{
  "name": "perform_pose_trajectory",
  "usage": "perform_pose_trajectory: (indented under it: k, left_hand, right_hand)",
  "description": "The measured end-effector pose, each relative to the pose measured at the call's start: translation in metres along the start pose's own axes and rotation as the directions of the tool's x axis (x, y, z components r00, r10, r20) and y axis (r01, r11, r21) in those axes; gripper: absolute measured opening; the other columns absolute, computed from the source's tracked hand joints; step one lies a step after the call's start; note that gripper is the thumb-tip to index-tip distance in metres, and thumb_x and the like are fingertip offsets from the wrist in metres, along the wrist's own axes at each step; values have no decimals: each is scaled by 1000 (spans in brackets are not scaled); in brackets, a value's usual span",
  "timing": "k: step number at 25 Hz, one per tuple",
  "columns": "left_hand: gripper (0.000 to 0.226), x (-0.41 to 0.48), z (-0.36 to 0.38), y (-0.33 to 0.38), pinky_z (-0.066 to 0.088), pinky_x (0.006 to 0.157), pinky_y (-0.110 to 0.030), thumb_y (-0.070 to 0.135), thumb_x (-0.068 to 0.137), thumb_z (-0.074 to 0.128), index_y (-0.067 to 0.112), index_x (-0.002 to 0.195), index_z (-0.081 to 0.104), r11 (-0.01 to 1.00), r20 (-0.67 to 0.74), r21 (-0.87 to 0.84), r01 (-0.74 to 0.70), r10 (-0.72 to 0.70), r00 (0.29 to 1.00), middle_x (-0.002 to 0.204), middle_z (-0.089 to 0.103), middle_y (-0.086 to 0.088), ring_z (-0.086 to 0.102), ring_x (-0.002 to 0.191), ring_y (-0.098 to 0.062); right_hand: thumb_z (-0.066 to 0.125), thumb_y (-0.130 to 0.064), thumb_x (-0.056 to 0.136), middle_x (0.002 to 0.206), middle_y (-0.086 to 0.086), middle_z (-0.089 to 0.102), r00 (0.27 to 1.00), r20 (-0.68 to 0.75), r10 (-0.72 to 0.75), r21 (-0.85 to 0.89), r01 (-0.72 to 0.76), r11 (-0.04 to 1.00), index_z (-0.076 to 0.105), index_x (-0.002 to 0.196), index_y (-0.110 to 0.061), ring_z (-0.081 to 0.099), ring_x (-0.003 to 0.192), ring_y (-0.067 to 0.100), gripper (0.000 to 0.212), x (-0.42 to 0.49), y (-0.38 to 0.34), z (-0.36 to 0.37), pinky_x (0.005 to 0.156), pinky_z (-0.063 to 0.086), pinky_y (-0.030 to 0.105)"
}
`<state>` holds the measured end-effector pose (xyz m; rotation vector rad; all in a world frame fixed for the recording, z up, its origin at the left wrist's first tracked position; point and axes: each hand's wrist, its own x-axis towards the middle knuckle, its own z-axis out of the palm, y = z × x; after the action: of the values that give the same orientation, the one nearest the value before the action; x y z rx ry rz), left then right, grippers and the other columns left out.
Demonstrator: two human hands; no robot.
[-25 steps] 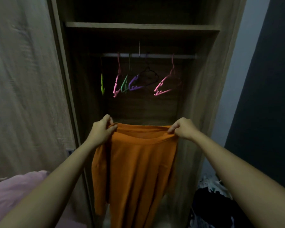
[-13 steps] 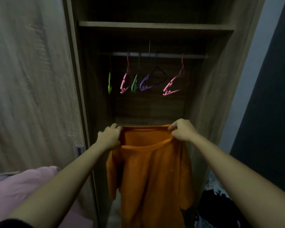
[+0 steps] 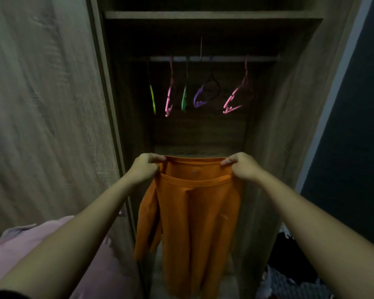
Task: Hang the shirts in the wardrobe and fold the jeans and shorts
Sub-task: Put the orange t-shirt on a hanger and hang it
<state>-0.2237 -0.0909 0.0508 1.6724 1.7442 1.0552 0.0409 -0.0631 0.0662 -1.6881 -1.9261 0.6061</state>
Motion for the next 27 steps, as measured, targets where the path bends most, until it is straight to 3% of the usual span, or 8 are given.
perform_pose_trajectory:
  k: [2, 6, 9, 12, 15, 19, 22, 27]
  left_hand:
    - [26, 6, 5, -2, 51, 72, -24, 7, 94, 47, 19, 114, 59, 999, -56, -16, 36, -37, 998, 104, 54, 3, 59, 88, -9]
    - [10, 24, 8, -5, 43, 74, -22, 17, 93, 53, 20, 99, 61, 991, -229, 122, -51, 79, 970, 104, 54, 2, 54, 91, -10]
    - [19, 48, -9, 4, 40, 77, -21, 23, 92, 55, 15, 109, 61, 982, -384, 147, -120, 169, 908, 116, 55, -5, 52, 96, -11]
    - [34, 84, -34, 28, 45, 78, -23, 20, 93, 54, 11, 126, 53, 985, -485, 97, -144, 173, 857, 127, 52, -10, 57, 104, -18]
    - [48, 134, -57, 46, 48, 65, -22, 24, 95, 53, 9, 138, 38, 992, -472, 44, -122, 129, 872, 136, 45, -16, 61, 96, -21]
    - [63, 191, -66, 64, 47, 96, -43, 34, 97, 46, 2, 146, 22, 997, -456, 30, 67, -46, 889, 142, 36, -24, 49, 121, -38]
    - [64, 217, -54, 74, 44, 100, -44, 36, 97, 46, 0, 145, 23, 983, -433, -57, 175, -183, 883, 143, 37, -24, 45, 125, -39]
    - [42, 240, -39, 80, 47, 82, -36, 21, 97, 48, 0, 132, 42, 986, -463, -29, 162, -157, 872, 127, 51, -21, 55, 111, -34]
  right_hand:
    - [42, 2, 86, 129, 6, 55, 1000, -4, -7, 4, 7, 1000, 64, 115, -21, 54, 113, 22, 42, 4, -7, 0, 88, 47, 30]
    - [41, 4, 81, 131, 4, 55, 997, -44, -70, 20, 71, 997, 62, 120, -21, 56, 113, 22, 51, 22, -32, -4, 87, 47, 27]
    - [41, 5, 81, 133, 3, 51, 989, 18, -144, 12, 144, 990, 58, 124, -21, 56, 108, 18, 53, 39, -55, -10, 82, 49, 24]
    - [43, 5, 80, 132, 2, 52, 979, 49, -198, 13, 197, 980, 57, 125, -21, 58, 91, 13, 54, 56, -70, -23, 63, 46, 18]
    - [45, 4, 79, 128, 4, 53, 970, 59, -238, 2, 238, 971, 56, 125, -23, 57, 80, 9, 54, 74, -75, -39, 52, 39, 15]
    - [47, 3, 81, 130, 5, 53, 958, 57, -281, -21, 282, 959, 53, 128, -23, 55, 74, 6, 54, 95, -73, -58, 54, 40, 15]
    - [47, 4, 81, 136, 3, 48, 955, 31, -294, -5, 294, 956, 52, 130, -24, 59, 96, 14, 56, 107, -66, -71, 67, 47, 20]
    - [45, 7, 81, 141, 6, 43, 959, 0, -284, 6, 284, 959, 49, 132, -24, 61, 81, 11, 60, 118, -59, -82, 55, 45, 18]
